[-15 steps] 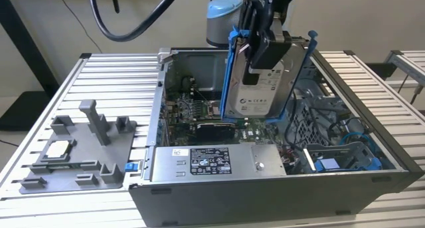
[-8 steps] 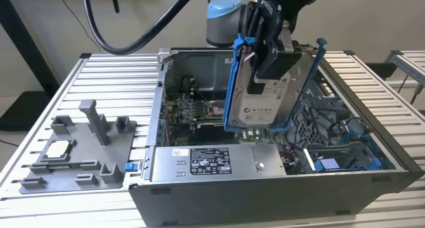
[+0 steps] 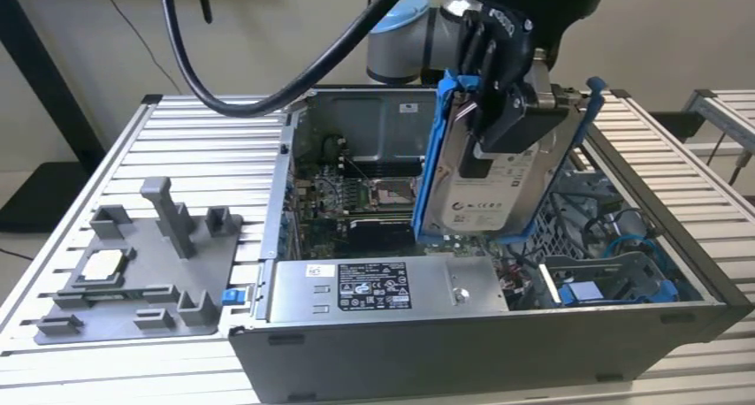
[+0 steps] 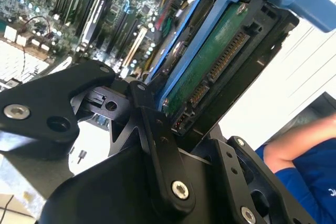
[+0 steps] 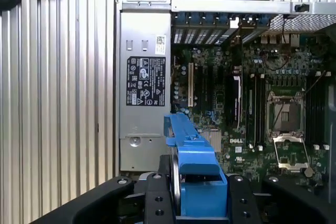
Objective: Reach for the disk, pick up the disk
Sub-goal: 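Pick up the disk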
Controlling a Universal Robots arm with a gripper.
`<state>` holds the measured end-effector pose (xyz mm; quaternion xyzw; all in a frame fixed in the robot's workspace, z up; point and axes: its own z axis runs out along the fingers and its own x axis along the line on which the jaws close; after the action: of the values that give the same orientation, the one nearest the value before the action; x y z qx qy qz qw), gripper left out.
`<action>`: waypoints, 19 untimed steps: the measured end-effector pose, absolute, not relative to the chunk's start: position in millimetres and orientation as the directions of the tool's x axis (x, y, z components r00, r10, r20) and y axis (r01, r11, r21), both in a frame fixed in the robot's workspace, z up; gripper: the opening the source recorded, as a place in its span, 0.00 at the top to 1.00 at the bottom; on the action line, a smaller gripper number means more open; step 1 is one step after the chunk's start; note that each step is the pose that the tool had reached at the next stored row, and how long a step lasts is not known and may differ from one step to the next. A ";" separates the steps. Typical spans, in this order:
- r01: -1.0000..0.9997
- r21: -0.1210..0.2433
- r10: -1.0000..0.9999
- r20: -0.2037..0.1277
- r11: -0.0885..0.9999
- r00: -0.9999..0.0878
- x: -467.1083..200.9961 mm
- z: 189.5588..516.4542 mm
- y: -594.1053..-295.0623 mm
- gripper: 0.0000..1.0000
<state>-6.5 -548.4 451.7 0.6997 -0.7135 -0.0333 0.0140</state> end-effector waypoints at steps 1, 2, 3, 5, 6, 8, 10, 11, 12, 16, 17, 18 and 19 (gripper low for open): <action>-0.998 0.067 -0.999 -0.027 0.019 -0.020 -3.6 451.6 -549.2 1.00; -0.998 0.067 -0.999 -0.027 0.019 -0.021 -1.1 451.4 -549.8 1.00; -0.998 0.067 -0.999 -0.027 0.019 -0.021 1.1 451.1 -550.5 1.00; -0.998 0.067 -0.999 -0.027 0.019 -0.021 4.3 450.5 -551.7 1.00; -0.998 0.067 -0.999 -0.027 0.019 -0.021 6.0 450.1 -552.3 1.00; -0.998 0.067 -0.999 -0.027 0.019 -0.021 9.7 449.2 -553.6 1.00; -0.998 0.067 -0.999 -0.027 0.019 -0.021 16.2 448.8 -555.4 1.00; -0.998 0.067 -0.999 -0.027 0.019 -0.021 19.5 448.8 -556.3 1.00; -0.998 0.068 -0.999 -0.027 0.019 -0.021 22.8 448.8 -557.1 1.00; -0.997 0.069 -0.999 -0.027 0.019 -0.021 35.4 448.6 -560.8 1.00; -0.997 0.070 -0.999 -0.027 0.019 -0.021 38.3 448.6 -562.0 1.00; -0.997 0.070 -0.999 -0.027 0.019 -0.021 40.8 448.5 -563.3 1.00; -0.997 0.070 -0.999 -0.027 0.019 -0.021 43.1 448.5 -564.7 1.00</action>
<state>43.1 -564.7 448.5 0.6996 -0.7135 -0.0343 0.0150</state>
